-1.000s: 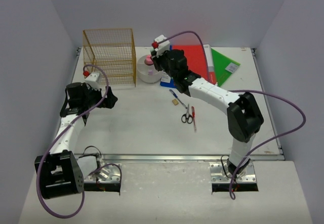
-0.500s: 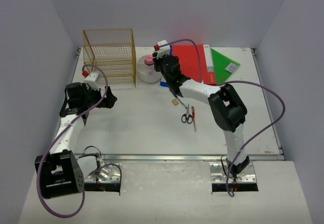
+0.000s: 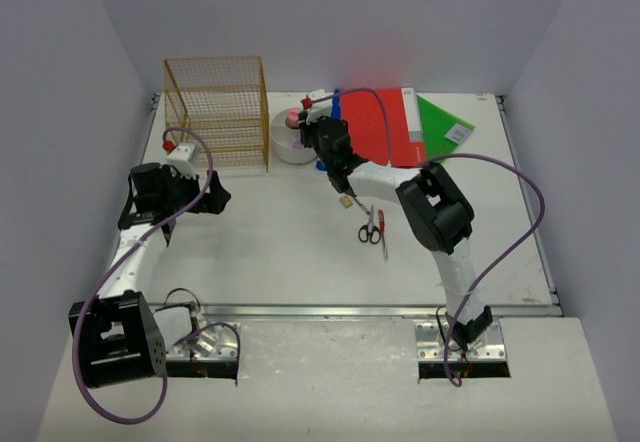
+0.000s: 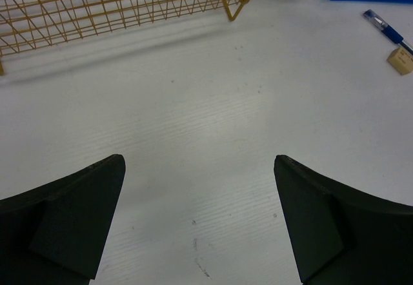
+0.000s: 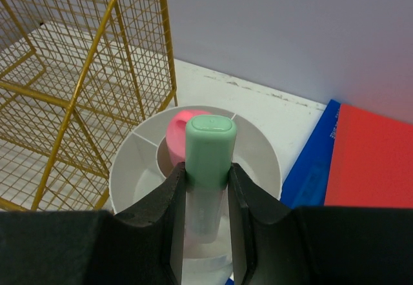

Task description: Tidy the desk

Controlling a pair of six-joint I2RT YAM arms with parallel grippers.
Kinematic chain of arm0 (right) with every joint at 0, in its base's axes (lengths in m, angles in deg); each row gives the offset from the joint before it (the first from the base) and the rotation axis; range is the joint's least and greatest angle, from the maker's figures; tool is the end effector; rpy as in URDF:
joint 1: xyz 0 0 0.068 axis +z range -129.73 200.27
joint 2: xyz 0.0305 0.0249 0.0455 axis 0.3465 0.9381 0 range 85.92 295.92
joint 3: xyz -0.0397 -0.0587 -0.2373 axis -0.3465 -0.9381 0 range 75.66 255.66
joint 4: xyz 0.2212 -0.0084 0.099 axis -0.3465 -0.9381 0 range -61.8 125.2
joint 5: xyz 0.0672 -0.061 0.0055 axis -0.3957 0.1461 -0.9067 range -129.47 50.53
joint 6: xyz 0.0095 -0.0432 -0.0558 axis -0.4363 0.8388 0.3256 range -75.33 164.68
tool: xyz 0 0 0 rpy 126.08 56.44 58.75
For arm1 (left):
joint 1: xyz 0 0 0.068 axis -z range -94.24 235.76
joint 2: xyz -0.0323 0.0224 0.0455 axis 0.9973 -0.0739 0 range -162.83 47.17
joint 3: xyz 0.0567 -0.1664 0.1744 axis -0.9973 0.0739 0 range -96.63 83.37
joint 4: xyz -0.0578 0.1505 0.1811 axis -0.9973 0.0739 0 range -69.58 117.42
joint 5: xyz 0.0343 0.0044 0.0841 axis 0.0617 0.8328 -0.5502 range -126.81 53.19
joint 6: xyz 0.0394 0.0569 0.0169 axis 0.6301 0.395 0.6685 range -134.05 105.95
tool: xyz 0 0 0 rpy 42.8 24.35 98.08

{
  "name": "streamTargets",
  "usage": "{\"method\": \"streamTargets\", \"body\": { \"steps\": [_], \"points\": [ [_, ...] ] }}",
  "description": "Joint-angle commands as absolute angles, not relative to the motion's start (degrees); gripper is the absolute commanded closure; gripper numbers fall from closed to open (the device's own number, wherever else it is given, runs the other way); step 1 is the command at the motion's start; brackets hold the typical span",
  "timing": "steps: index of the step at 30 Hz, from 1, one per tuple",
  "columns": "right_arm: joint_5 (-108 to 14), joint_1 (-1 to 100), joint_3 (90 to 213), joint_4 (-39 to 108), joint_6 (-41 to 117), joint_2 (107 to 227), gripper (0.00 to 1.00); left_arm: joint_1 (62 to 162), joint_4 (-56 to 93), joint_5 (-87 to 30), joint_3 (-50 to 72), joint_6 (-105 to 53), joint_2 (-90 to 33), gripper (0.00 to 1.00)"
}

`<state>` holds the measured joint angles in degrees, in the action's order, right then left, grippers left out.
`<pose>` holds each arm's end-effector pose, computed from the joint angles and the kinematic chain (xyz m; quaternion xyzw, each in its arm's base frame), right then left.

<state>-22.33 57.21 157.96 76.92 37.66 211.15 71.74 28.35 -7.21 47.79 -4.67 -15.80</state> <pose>0.4040 0.2821 0.1959 -0.0817 0.7096 0.1601 0.6813 0.2407 0.0302 0.2030 0.0825 0.8629 -0.1322 0.4808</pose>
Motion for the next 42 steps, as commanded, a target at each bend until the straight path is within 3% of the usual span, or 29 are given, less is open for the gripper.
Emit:
{"method": "streamTargets", "body": {
  "steps": [1, 5, 12, 16, 20, 23, 29, 33, 42],
  "points": [
    [-23.3, 57.01, 159.86, 82.34, 37.38, 211.39, 0.73, 70.97, 26.99, -6.93, 45.57, -4.03, -16.38, 0.0],
    [-24.4, 57.01, 158.78, 81.76, 37.0, 210.14, 0.52, 71.0, 27.37, -6.84, 45.16, -3.77, -16.47, 0.0],
    [-28.2, 56.88, 152.44, 74.91, 39.06, 199.06, 0.43, 70.91, 27.37, -5.66, 44.89, -4.29, -16.16, 0.0],
    [-30.16, 54.97, 146.97, 60.3, 40.71, 187.65, 0.46, 70.91, 27.55, -4.96, 44.62, -3.3, -14.31, 0.0],
    [-33.81, 52.52, 143.72, 35.07, 42.09, 178.5, 0.59, 70.97, 28.55, -5.14, 43.02, -2.18, -12.49, 0.0],
    [-35.57, 51.09, 134.44, 26.46, 41.81, 172.87, 0.61, 70.99, 29.21, -5.18, 41.24, -2.76, -12.59, 0.0],
    [-33.21, 49.45, 120.15, 18.0, 32.96, 167.26, 0.66, 73.18, 30.17, -6.26, 38.18, -2.61, -14.42, 0.0],
    [-34.06, 49.45, 115.04, 20.43, 27.97, 165.47, 0.68, 77.69, 29.49, -11.33, 37.91, 0.54, -13.66, 0.0],
    [-32.0, 46.76, 121.01, 19.51, 24.36, 174.12, 0.71, 79.18, 30.75, -12.03, 36.53, -1.43, -13.91, 0.0]
  ]
}}
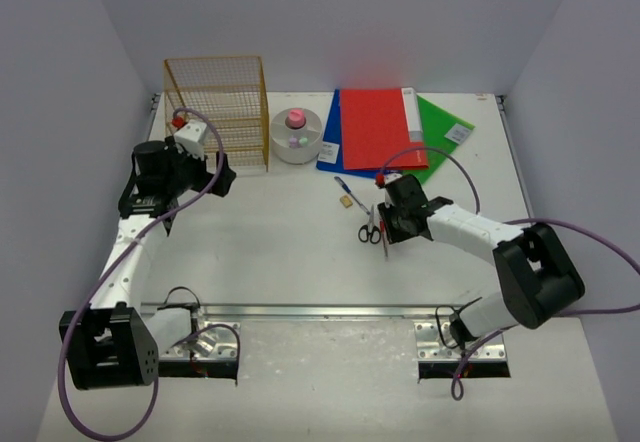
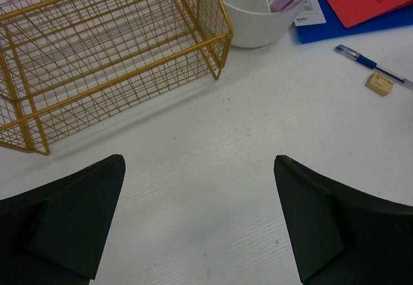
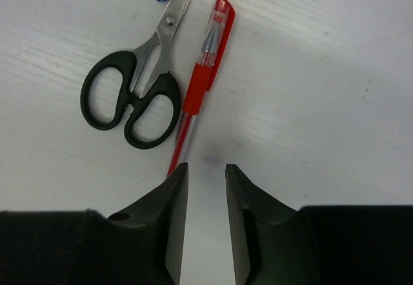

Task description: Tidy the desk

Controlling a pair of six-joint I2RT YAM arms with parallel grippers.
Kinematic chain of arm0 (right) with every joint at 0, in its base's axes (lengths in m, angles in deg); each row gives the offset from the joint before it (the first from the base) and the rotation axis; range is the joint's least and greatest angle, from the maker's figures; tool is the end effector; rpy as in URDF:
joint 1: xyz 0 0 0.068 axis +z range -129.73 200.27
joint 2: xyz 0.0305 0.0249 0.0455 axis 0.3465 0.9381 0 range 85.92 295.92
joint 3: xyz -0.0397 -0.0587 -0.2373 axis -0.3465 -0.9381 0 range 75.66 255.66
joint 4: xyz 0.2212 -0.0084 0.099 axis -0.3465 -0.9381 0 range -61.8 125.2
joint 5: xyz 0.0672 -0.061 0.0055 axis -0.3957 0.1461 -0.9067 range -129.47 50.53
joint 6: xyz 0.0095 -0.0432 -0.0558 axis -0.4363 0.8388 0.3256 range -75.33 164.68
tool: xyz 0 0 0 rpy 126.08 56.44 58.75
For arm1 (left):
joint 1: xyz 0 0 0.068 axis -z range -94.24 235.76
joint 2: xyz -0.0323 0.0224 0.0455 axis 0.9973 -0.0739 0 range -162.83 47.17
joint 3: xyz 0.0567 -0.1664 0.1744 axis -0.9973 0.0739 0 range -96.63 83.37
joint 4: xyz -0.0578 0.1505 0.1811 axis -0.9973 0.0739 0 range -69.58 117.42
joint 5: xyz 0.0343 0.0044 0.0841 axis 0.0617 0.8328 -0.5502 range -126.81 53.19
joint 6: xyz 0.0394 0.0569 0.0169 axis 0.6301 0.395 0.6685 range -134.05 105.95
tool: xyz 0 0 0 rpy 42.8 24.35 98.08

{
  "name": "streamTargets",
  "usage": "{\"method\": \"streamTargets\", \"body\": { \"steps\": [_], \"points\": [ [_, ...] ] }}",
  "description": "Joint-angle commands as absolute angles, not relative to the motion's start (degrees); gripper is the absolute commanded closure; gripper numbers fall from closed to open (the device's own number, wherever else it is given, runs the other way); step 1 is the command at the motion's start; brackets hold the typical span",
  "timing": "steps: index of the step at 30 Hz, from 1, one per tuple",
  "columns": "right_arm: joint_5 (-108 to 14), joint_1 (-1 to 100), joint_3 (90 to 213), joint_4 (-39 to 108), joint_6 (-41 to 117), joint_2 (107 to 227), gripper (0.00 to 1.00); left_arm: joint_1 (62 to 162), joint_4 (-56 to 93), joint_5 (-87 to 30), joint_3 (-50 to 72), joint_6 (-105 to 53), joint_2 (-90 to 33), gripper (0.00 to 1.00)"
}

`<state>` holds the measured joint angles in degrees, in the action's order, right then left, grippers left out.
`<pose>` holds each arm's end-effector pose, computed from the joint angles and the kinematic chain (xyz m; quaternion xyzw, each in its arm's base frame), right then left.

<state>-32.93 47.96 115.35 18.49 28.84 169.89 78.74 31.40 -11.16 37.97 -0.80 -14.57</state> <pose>0.2349 0.1156 0.1205 -0.0856 0.9629 0.0414 0.2526 0.2536 0.0056 0.2591 0.1605 0.8253 -0.0974 0.5326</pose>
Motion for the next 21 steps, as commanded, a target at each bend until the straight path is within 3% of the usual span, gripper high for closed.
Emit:
{"method": "streamTargets", "body": {
  "steps": [1, 12, 21],
  "points": [
    [-32.23, 46.64, 122.39, 19.39, 24.01, 175.64, 0.72, 79.26, 30.75, -12.13, 36.83, -1.21, -13.77, 0.0],
    [-32.48, 46.55, 134.38, 17.72, 22.77, 187.74, 0.71, 79.26, 30.29, -14.39, 40.43, 1.67, -12.36, 0.0],
    [-29.19, 45.67, 134.65, 16.05, 23.84, 191.74, 0.73, 79.18, 29.14, -15.1, 41.78, 2.12, -12.85, 0.0]
  ]
}}
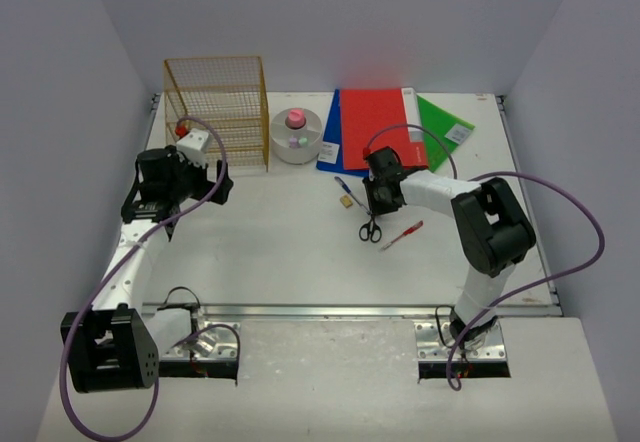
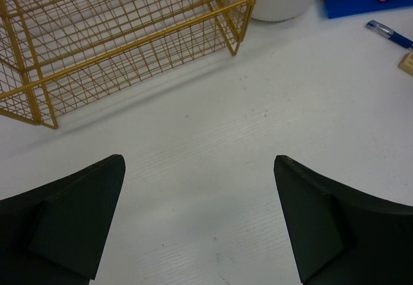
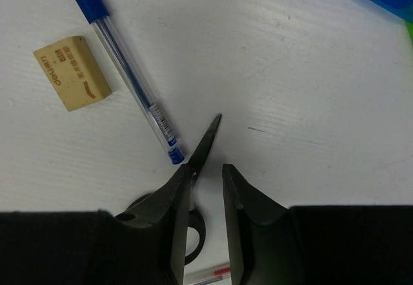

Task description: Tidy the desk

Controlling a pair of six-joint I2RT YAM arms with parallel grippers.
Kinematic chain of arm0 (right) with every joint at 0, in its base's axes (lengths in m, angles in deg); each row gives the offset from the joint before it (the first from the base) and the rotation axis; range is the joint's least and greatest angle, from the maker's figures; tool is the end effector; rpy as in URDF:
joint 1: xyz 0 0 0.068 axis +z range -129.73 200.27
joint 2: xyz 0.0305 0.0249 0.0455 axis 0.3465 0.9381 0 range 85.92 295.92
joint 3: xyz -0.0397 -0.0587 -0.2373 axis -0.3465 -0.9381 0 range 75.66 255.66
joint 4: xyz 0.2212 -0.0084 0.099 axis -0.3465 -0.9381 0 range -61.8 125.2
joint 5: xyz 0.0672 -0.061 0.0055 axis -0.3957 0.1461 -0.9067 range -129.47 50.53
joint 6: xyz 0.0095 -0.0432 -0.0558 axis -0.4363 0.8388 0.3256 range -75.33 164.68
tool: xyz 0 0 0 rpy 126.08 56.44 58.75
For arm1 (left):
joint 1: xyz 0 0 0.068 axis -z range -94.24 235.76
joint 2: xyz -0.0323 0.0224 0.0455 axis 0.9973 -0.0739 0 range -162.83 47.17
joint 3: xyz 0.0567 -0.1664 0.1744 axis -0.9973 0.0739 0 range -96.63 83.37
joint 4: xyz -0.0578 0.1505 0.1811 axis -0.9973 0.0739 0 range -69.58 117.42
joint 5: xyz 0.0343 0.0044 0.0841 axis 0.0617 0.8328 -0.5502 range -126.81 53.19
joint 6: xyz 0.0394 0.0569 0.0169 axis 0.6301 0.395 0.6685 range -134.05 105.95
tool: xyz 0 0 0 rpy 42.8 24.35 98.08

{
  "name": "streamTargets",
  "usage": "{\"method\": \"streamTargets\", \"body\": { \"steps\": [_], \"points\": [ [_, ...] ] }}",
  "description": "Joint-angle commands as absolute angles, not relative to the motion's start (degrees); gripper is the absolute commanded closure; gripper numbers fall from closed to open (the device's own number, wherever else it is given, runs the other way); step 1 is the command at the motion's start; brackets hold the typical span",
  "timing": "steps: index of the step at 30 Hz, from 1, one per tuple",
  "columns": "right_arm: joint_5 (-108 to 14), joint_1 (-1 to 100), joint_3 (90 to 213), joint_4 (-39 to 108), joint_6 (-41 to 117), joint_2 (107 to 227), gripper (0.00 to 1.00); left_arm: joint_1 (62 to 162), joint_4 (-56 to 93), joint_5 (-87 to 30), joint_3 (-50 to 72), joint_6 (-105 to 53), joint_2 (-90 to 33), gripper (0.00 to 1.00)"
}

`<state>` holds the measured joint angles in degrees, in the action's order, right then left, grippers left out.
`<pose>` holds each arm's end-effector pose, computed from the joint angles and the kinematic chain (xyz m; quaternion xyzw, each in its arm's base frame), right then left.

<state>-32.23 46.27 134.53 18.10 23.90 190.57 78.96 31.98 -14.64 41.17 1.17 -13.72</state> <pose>0.3088 0.1423 0.1069 -0.0295 0.9699 0.0365 0.2391 0.2479 0.0072 0.2415 0.1580 0.8416 -0.0703 0.5116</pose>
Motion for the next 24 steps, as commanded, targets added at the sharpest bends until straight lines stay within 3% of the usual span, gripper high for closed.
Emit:
{"method": "streamTargets", "body": {
  "steps": [1, 7, 14, 17, 20, 24],
  "points": [
    [-29.3, 45.67, 134.58, 15.7, 23.9, 191.57, 0.73, 79.23, 28.9, -15.05, 42.02, 2.12, -12.98, 0.0],
    [-30.56, 45.67, 135.74, 14.73, 25.45, 188.81, 0.73, 79.26, 28.16, -14.78, 42.53, 1.89, -13.74, 0.0],
    [-32.13, 45.34, 134.49, 13.6, 32.29, 181.25, 0.67, 79.26, 28.26, -14.67, 42.32, 1.49, -13.3, 0.0],
    [-27.6, 44.8, 132.46, 11.0, 30.22, 177.56, 0.59, 79.17, 28.42, -14.67, 42.23, 1.33, -13.22, 0.0],
    [-20.82, 43.89, 133.34, 1.14, 19.33, 176.78, 0.43, 79.18, 28.42, -14.5, 42.32, 1.08, -13.38, 0.0],
    [-24.61, 39.89, 132.4, -6.69, 4.46, 177.32, 0.36, 79.26, 28.42, -14.26, 42.37, 0.6, -13.74, 0.0]
  ]
}}
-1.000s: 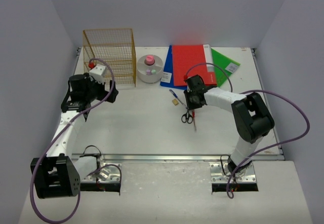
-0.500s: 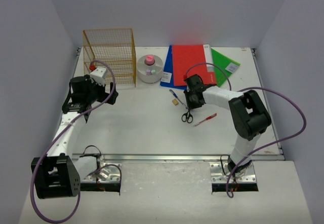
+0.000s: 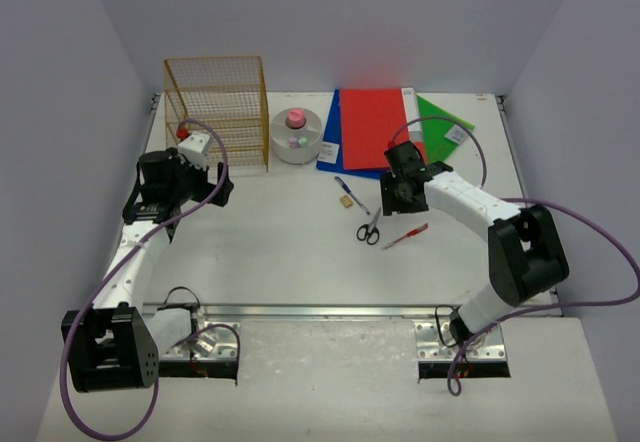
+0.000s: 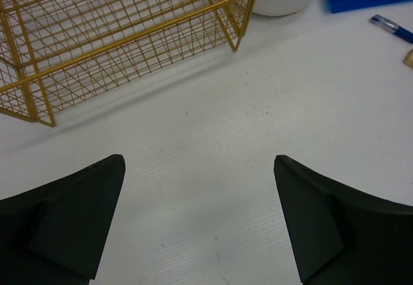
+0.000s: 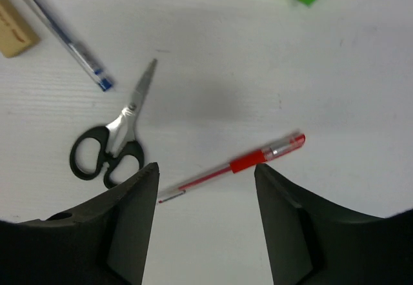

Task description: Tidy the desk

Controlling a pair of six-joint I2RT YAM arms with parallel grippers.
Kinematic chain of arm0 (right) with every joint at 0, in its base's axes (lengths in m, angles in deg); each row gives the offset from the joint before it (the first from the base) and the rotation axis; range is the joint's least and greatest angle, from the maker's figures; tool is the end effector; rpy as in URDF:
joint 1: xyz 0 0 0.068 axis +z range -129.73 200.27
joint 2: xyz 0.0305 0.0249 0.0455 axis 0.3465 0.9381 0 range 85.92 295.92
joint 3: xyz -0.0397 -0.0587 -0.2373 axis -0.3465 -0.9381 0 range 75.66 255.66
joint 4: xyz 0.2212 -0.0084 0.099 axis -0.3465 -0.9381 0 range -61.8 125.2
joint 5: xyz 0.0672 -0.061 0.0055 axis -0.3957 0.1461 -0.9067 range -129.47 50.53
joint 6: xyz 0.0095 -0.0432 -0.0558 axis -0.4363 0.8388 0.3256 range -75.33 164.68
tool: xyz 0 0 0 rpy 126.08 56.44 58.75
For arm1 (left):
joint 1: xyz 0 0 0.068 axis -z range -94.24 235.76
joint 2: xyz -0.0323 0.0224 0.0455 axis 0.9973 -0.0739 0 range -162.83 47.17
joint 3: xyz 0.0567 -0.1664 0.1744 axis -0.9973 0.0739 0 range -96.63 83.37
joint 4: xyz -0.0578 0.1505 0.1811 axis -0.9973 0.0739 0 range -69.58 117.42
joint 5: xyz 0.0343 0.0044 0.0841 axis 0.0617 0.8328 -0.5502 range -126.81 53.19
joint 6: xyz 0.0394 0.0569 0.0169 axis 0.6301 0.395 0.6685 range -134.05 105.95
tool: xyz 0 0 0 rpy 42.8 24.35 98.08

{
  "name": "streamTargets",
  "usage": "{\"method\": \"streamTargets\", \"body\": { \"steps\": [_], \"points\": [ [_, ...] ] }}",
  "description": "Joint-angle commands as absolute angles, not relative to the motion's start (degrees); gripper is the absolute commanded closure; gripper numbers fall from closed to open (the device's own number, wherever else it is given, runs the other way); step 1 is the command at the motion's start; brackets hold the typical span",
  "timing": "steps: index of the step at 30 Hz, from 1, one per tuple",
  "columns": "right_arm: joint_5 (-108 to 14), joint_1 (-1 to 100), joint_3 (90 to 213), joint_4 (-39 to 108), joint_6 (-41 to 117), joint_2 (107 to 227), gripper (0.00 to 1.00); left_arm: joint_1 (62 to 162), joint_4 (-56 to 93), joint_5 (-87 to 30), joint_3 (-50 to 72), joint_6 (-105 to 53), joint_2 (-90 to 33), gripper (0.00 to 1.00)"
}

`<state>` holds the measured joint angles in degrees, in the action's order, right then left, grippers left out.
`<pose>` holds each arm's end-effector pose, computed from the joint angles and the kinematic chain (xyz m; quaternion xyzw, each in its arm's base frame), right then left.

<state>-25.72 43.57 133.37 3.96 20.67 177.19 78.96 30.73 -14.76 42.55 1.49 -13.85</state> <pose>0.2822 0.1063 0.1587 0.0320 0.9687 -0.0201 0.2452 0.2476 0.0073 0.2351 0.1595 0.8425 -0.0686 0.5099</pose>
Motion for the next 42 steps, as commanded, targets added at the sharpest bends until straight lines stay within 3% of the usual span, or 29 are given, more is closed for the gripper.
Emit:
{"method": "streamTargets", "body": {
  "steps": [1, 7, 16, 25, 28, 33, 38, 42],
  "points": [
    [-25.79, 38.24, 132.03, -6.96, 2.29, 177.52, 0.34, 79.25, 28.44, -14.31, 42.31, 0.55, -13.73, 0.0],
    [-36.84, 29.52, 134.32, -8.86, -2.58, 183.16, 0.32, 79.18, 29.1, -14.82, 42.41, 1.06, -13.71, 0.0],
    [-37.74, 28.01, 136.66, -6.74, -3.53, 191.0, 0.39, 79.26, 28.94, -15.25, 42.42, 0.92, -15.42, 0.0],
    [-36.06, 27.92, 142.86, -6.9, -2.74, 196.74, 0.79, 79.17, 29.21, -16.07, 42.76, 1.6, -15.42, 0.0],
    [-35.63, 27.8, 145.13, -7.43, -0.26, 195.95, 0.99, 79.18, 29.41, -16.16, 42.57, 1.68, -15.13, 0.0],
    [-41.24, 27.39, 149.06, -5.84, 4.16, 190.02, 1.0, 79.22, 29.78, -15.94, 42.41, 1.6, -14.58, 0.0],
    [-47.29, 28.33, 153.92, 12.77, 5.69, 183.42, 1.0, 79.19, 29.18, -14.92, 42.16, 0.7, -14.53, 0.0],
    [-42.71, 32.97, 153.43, 44.49, 18.73, 182.93, 1.0, 79.24, 28.66, -14.1, 41.81, -0.17, -14.69, 0.0]
  ]
}}
